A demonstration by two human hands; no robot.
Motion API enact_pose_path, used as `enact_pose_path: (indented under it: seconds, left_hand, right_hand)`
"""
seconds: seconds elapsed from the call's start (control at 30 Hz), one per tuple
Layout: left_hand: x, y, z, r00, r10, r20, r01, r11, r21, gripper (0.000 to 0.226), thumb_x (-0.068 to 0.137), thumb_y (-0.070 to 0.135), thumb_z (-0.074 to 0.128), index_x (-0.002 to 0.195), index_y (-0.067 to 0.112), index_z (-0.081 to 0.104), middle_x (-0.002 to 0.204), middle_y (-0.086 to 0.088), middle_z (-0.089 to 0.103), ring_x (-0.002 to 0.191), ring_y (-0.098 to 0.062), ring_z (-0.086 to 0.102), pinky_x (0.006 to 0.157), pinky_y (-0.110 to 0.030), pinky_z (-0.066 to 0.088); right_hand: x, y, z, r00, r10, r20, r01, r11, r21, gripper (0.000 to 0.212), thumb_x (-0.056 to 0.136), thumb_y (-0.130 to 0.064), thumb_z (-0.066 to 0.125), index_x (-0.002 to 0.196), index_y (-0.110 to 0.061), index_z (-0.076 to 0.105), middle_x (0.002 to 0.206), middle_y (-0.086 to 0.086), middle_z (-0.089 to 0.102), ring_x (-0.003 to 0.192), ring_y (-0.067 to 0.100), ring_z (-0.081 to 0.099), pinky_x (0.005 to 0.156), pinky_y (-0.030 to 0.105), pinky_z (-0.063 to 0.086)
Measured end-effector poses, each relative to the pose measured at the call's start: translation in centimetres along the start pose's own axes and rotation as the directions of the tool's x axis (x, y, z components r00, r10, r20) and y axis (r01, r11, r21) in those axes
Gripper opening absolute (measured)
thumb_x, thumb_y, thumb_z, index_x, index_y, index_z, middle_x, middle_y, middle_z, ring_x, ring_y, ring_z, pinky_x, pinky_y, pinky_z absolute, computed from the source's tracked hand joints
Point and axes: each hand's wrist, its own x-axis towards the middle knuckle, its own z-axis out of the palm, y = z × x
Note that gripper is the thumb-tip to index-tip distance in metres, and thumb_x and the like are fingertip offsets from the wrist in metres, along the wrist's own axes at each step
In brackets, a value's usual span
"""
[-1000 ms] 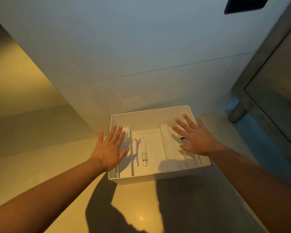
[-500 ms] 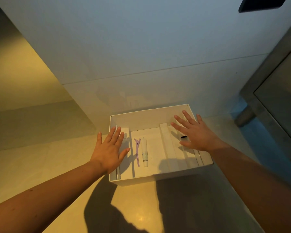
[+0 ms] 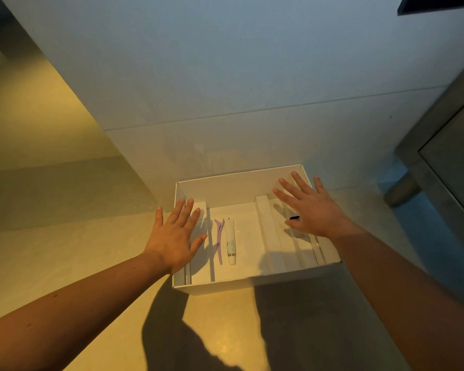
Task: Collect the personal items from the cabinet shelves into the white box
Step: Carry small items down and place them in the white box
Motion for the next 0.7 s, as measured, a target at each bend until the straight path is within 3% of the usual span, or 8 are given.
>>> enact_pose_path:
  seconds: [0.3, 0.7]
  left_hand:
    - [0.2, 1.1, -0.7, 0.999, 0.030, -0.034, -0.025, 0.988, 0.150, 0.068, 0.090, 0.057, 0.001, 0.144, 0.020, -0.017, 0.147, -0.011, -0.030, 0.134, -0.031, -0.027, 0.105, -0.047, -0.018]
    - [2.6, 9.3, -6.3, 0.979, 0.132, -0.156, -0.141, 0.989, -0.052, 0.061, 0.097, 0.049, 0.015, 0.146, 0.021, -0.007, 0.154, -0.009, -0.015, 0.139, -0.032, -0.017, 0.105, -0.046, -0.016]
  right_hand:
    - [-1.3, -0.9, -0.9, 0.993, 0.113, -0.040, -0.109, 0.990, 0.094, 0.064, 0.093, -0.056, 0.026, 0.147, -0.031, 0.003, 0.156, -0.001, 0.002, 0.143, 0.022, -0.003, 0.111, 0.050, -0.007]
    - [-4.1, -1.8, -6.0, 0.968, 0.248, -0.047, -0.229, 0.941, 0.250, 0.057, 0.096, -0.040, 0.036, 0.146, -0.027, 0.012, 0.156, 0.000, 0.009, 0.142, 0.023, 0.006, 0.113, 0.046, 0.008]
